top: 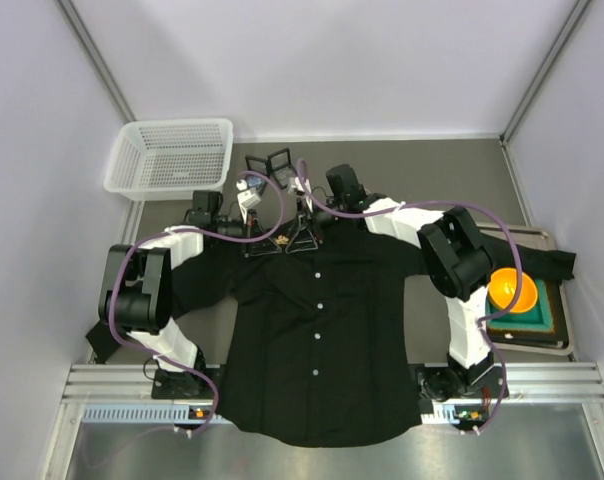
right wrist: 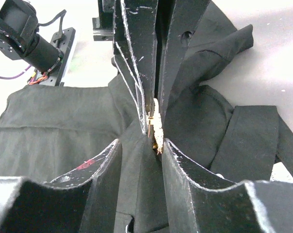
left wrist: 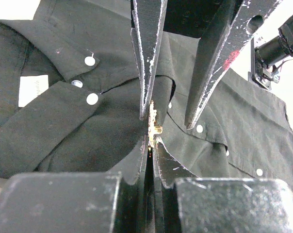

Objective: Pin the brooch onto the clothing
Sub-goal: Pin the brooch to the clothes.

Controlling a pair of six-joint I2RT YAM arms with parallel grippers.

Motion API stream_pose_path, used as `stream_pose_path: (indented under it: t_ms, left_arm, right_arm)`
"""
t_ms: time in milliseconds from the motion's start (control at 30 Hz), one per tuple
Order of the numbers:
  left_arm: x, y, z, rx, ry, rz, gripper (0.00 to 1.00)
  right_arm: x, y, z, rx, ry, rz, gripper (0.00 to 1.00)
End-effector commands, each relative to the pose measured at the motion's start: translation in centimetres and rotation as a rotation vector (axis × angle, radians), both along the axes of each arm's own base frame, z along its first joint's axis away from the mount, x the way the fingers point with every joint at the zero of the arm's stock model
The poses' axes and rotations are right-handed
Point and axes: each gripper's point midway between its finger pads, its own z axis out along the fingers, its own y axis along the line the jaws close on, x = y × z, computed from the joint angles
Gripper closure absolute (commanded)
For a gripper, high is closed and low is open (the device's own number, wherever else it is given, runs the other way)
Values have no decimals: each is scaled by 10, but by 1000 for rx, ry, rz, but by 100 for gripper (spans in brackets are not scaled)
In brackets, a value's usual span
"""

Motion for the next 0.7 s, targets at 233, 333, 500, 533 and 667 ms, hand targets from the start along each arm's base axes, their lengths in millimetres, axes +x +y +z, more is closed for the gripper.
stream_pose_path:
  t_ms: [233,333,500,533,667]
  left_arm:
    - [10,7,14,37,-141,-32,100]
    - [14,10,10,81,-206,-47,100]
    - [23,15,3,234,-370,-77,100]
    - [25,16,1,259,-398,-83,100]
    - [37,19,-8,356,-476,-96,99]
  right_arm:
    - [5,-4,38,61,-50,21,66]
    - [13,-3,34,37,-49,-12,65]
    - [45,-17,25,-42,15,-130,61]
    - [49,-20,23,-60,32,-149,61]
    - [67,-33,14,-132,23,-211,61]
